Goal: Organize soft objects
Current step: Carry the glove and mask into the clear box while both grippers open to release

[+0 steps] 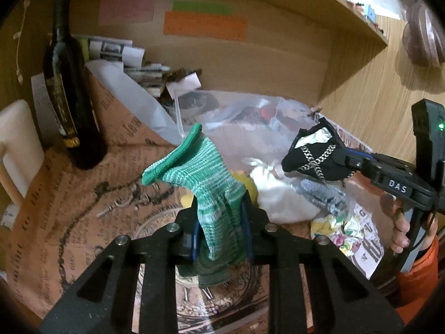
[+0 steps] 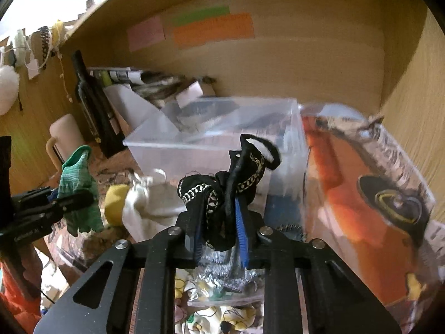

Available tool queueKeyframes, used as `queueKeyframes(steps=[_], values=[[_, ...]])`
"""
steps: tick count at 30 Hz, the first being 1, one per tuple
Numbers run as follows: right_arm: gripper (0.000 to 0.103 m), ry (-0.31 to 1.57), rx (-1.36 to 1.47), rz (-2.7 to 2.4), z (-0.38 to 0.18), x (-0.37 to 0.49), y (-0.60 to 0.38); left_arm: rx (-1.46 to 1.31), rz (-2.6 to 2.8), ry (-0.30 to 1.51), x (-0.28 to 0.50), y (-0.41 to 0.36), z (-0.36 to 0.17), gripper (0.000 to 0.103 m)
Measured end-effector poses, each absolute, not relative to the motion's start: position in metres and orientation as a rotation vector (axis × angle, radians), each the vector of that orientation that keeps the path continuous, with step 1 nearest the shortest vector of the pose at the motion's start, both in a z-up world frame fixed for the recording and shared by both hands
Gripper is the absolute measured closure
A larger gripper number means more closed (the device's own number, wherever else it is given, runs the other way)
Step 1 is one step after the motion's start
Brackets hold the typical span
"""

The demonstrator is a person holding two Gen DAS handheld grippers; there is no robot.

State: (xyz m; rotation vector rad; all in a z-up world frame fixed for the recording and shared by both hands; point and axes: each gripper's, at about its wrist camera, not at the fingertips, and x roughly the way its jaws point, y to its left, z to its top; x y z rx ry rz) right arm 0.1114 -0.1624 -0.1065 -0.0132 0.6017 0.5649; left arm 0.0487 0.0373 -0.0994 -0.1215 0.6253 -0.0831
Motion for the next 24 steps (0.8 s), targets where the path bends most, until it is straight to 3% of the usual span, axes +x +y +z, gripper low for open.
queueKeyframes(steps=[16,24], values=[[0.085,0.386,-0.006,0.534,-0.054,0.106,-0.174,-0.060,-0.119,0.463,0.090,0.037,-0.037,0.079],[0.085,0.356,-0.024,0.519,-0.043,0.133,-0.169,-0.045,-0.144,0.498,0.142,0.036,-0.032,0.079]])
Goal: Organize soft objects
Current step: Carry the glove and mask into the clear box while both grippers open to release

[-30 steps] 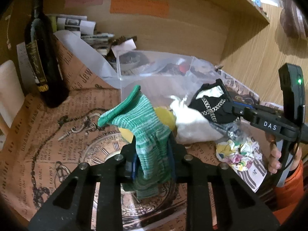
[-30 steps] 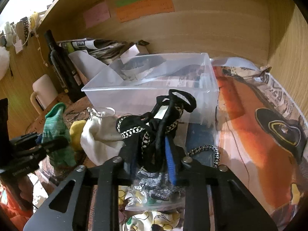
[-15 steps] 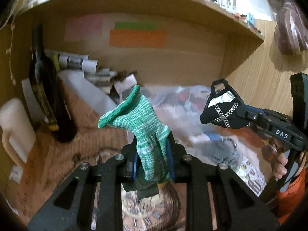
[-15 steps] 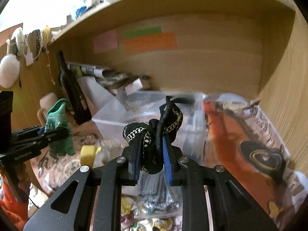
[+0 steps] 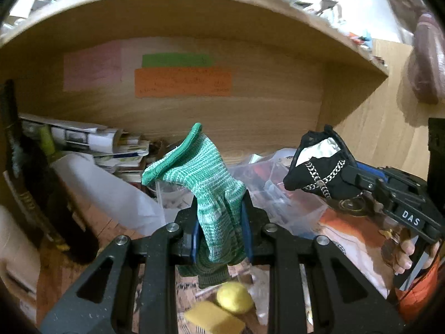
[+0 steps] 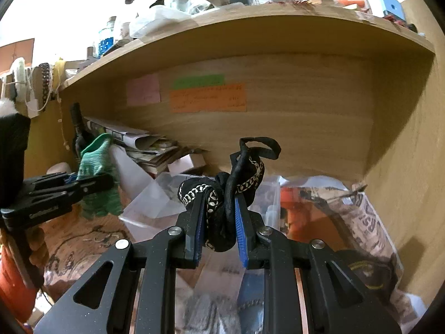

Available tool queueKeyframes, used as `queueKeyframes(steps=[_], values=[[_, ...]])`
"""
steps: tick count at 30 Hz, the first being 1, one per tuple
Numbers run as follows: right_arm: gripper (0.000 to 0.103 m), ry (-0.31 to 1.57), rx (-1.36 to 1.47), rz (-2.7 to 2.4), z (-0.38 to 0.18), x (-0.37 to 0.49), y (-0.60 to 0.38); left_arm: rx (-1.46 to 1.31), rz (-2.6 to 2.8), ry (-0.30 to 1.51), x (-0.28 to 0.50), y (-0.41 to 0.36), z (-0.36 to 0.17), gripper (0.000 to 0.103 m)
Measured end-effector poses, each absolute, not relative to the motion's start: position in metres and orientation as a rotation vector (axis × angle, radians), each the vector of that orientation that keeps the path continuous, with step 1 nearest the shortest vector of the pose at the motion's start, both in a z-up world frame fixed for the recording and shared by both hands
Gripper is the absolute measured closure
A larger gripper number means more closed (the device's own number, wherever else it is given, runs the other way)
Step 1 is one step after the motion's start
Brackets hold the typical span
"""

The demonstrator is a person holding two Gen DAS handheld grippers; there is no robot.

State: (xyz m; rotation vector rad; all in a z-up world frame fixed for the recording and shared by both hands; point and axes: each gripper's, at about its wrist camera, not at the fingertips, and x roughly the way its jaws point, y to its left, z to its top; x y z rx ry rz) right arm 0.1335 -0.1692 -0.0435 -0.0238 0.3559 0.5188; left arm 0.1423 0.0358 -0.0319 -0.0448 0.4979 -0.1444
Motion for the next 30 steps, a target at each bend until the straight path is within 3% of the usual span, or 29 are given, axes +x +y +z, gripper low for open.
queueKeyframes(steps=[12,22,25,27,30], values=[[0.085,0.470,-0.107,0.529,-0.066,0.188,-0.140,-0.063,-0.157,0.715,0.228,0.040,-0.073,0.079],[0.084,0.602,-0.138,0.522,-0.098,0.223,-0.127,-0.035,-0.186,0.831,0.255,0.024,-0.104,0.079],[0.080,0.633,-0.151,0.524,-0.103,0.228,-0.125,-0.025,-0.187,0.848,0.256,0.021,-0.107,0.067],[0.079,0.633,-0.153,0.511,-0.102,0.229,-0.126,-0.025,-0.182,0.846,0.256,0.019,-0.105,0.051],[0.066,0.633,-0.155,0.500,-0.101,0.228,-0.127,-0.032,-0.177,0.823,0.245,0.022,-0.103,0.041]])
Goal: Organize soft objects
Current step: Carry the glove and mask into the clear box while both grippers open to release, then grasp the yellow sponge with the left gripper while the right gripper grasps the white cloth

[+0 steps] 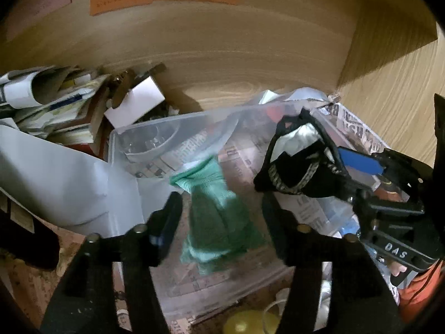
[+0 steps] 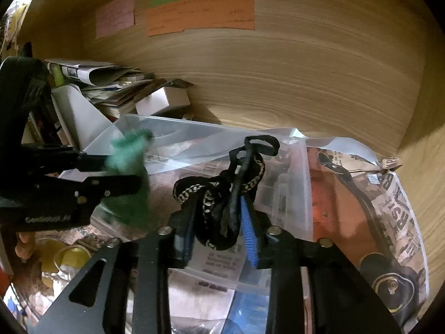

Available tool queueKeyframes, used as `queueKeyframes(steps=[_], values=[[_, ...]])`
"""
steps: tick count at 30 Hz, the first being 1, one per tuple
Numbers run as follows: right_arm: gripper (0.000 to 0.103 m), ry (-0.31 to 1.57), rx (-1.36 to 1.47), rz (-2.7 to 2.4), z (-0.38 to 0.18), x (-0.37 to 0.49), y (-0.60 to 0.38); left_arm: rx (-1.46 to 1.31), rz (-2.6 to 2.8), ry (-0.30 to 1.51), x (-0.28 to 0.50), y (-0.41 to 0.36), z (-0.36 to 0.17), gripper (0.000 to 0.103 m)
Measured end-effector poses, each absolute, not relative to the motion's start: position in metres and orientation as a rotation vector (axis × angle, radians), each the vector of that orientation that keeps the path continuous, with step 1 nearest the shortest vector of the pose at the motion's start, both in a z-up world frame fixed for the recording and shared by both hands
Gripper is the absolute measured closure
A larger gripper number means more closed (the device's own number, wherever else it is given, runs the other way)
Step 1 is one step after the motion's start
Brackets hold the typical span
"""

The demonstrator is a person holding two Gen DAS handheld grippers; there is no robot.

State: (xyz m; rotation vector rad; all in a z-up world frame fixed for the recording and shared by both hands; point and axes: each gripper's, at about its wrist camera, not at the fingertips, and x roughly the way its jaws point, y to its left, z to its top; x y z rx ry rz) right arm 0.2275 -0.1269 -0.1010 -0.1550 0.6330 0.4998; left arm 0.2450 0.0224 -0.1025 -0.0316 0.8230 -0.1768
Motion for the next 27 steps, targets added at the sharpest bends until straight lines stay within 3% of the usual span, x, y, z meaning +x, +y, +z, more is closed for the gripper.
queueKeyframes(steps=[2,4,6,8,14,27], values=[[0.049,0.621,-0.158,0.485,-0.098,0.224,-0.129,-0.037,-0.178,0.813,0.241,0.025,-0.099,0.041],[0.041,0.596,-0.167,0.466,-0.094,0.219,-0.129,-0.039,-0.176,0.797,0.234,0.027,-0.092,0.039],[0.032,0.569,-0.180,0.450,-0.088,0.213,-0.130,-0.029,-0.163,0.768,0.223,0.028,-0.084,0.031],[0.016,0.540,-0.185,0.436,-0.081,0.206,-0.133,-0.022,-0.155,0.729,0.211,0.028,-0.075,0.024],[0.002,0.443,-0.168,0.430,-0.056,0.180,-0.141,-0.028,-0.126,0.636,0.176,0.034,-0.052,0.005],[0.000,0.335,-0.130,0.499,-0.037,0.118,-0.147,-0.045,-0.093,0.569,0.110,0.044,-0.045,0.000]])
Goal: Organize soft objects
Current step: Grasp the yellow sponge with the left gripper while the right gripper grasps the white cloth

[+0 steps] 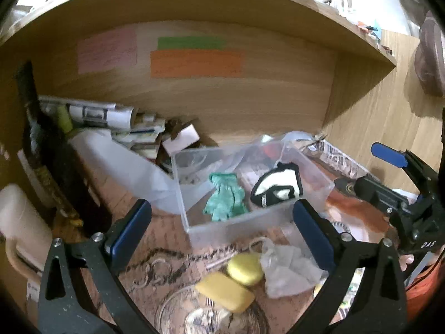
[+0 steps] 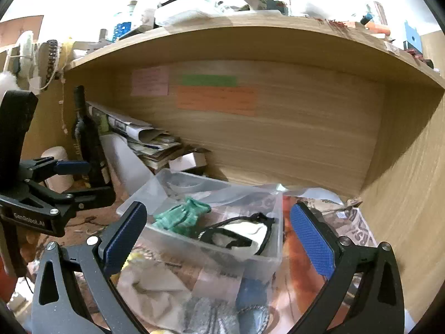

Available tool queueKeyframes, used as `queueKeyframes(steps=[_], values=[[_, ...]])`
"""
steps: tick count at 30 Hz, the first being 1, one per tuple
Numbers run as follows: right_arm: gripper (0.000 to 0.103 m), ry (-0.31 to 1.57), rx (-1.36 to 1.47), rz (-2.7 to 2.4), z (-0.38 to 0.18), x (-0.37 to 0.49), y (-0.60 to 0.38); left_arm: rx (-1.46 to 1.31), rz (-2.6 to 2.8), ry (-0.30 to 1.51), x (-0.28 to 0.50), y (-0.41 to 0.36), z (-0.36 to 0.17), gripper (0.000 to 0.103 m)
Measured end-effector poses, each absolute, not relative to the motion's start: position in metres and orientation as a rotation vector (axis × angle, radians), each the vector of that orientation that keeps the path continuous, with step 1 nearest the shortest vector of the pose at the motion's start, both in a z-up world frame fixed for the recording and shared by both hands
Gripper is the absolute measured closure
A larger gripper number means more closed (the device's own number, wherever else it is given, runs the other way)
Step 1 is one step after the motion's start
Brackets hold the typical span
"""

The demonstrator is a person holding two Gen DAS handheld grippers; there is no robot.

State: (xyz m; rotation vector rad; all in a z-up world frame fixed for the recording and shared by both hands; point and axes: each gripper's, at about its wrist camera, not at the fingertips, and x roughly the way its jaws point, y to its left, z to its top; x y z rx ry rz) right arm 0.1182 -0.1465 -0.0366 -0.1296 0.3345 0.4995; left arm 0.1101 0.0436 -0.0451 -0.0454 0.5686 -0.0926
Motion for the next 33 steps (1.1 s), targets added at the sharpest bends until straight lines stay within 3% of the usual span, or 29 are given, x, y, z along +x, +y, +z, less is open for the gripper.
queueKeyframes(steps=[21,26,32,33], values=[[0.001,0.668,-0.079,0.657,-0.121,0.110,-0.113,-0.072,-0.053,0.819,0.089,0.044,-0.153,0.000],[0.027,0.725,-0.079,0.707,-0.129,0.115,-0.102,-0.099,-0.050,0.796,0.091,0.043,-0.155,0.002],[0.058,0.803,-0.049,0.756,-0.141,0.126,-0.097,-0.130,-0.095,0.814,0.101,0.041,-0.157,0.024],[0.059,0.809,-0.047,0.760,-0.142,0.127,-0.097,-0.138,-0.101,0.814,0.103,0.041,-0.158,0.030]])
